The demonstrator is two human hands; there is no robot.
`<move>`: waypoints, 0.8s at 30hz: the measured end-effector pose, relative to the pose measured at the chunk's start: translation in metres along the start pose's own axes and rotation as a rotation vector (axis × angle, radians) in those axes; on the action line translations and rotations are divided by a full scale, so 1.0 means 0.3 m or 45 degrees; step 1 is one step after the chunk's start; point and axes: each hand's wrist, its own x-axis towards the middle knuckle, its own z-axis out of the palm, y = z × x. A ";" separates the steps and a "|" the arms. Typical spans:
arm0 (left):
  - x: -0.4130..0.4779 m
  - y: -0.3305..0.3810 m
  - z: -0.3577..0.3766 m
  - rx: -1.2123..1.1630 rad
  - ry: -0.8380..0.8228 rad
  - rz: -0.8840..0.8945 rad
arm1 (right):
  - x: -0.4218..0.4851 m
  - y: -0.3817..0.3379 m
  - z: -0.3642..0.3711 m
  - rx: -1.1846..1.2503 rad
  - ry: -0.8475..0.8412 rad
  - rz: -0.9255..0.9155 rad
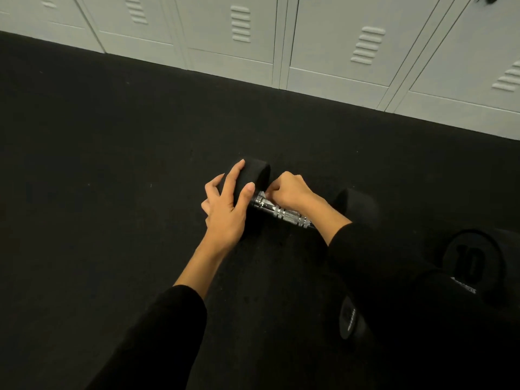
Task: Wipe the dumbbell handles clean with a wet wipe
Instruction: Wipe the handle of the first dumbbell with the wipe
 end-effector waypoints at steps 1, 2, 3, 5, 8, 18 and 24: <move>0.001 -0.002 -0.002 -0.002 -0.001 0.001 | -0.005 -0.006 0.004 -0.021 0.014 -0.042; 0.002 -0.003 -0.003 -0.004 -0.004 -0.003 | -0.017 -0.007 0.005 -0.048 0.038 -0.100; 0.002 -0.003 -0.002 -0.004 -0.005 -0.004 | -0.035 -0.003 0.003 -0.060 0.061 -0.165; 0.001 -0.004 -0.002 -0.007 -0.005 -0.003 | -0.068 0.013 -0.016 -0.011 0.075 -0.253; 0.003 -0.005 -0.002 -0.018 0.002 -0.007 | -0.076 0.027 -0.048 -0.010 0.056 -0.192; 0.000 -0.014 -0.001 -0.035 0.000 0.006 | -0.055 -0.013 -0.014 0.020 0.042 -0.152; 0.000 -0.022 0.001 -0.045 0.008 0.018 | -0.064 0.051 -0.063 0.095 -0.001 -0.053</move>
